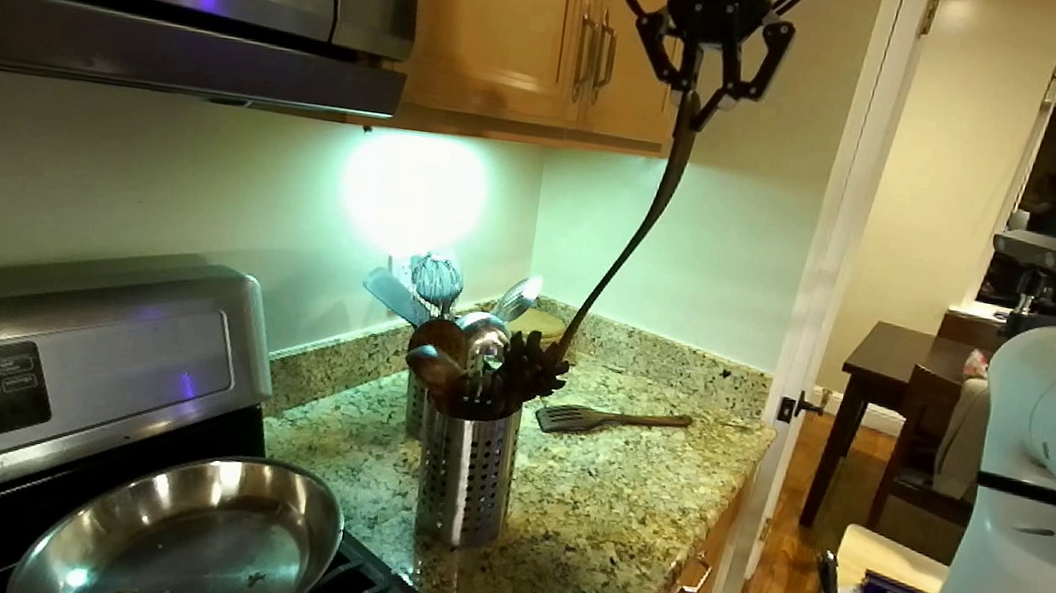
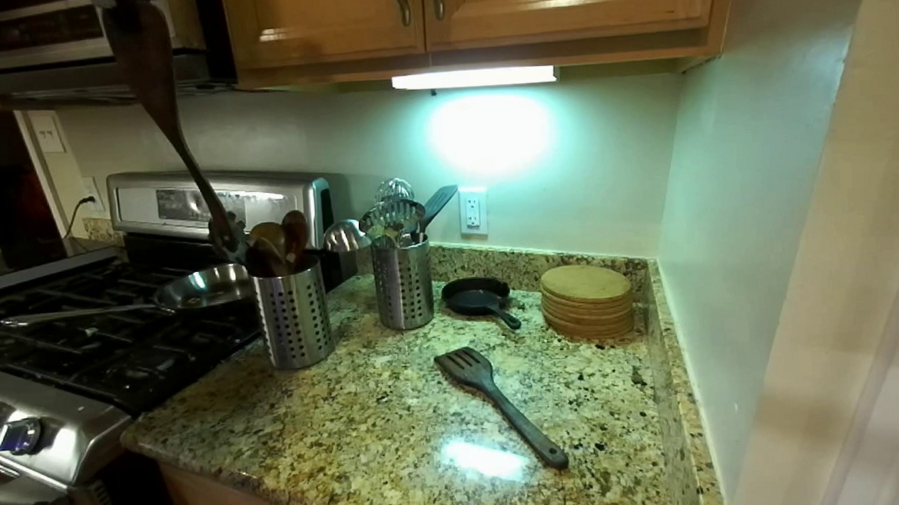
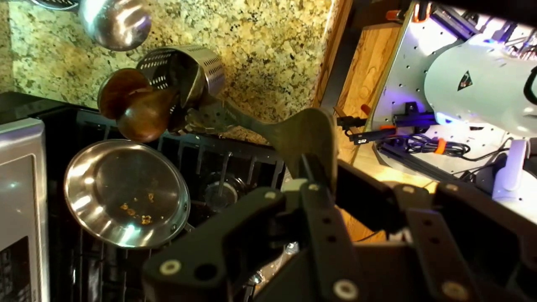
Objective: Pick up the wooden spoon and put it in the spoon holder
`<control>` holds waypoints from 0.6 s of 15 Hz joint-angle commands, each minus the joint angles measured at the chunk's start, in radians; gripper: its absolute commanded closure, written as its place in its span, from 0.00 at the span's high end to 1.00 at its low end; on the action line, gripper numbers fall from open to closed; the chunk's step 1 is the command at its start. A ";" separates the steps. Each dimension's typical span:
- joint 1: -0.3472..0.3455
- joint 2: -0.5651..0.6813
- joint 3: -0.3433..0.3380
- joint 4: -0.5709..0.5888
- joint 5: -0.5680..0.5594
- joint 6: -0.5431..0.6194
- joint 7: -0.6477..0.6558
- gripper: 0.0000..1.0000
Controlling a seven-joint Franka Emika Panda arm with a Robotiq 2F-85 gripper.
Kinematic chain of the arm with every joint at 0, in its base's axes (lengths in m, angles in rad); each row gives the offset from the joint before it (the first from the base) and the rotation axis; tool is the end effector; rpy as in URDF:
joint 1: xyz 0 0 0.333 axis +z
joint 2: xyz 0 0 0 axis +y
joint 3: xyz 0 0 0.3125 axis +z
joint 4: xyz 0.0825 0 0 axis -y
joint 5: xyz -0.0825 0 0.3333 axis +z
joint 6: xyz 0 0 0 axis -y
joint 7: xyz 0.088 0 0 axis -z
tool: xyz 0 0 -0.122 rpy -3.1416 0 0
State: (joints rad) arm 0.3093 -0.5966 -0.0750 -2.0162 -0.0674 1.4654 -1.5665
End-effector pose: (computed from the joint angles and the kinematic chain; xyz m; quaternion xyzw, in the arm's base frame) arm 0.2998 0.0528 0.6510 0.6198 0.7844 0.0099 0.0233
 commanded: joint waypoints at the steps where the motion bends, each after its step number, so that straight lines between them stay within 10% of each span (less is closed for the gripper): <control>1: -0.039 0.045 0.015 0.075 -0.039 -0.037 -0.086 0.05; 9: -0.067 0.097 0.008 0.128 -0.006 0.046 -0.203 0.05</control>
State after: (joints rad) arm 0.2562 -0.5318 -0.0709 -1.9129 -0.0937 1.4777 -1.7123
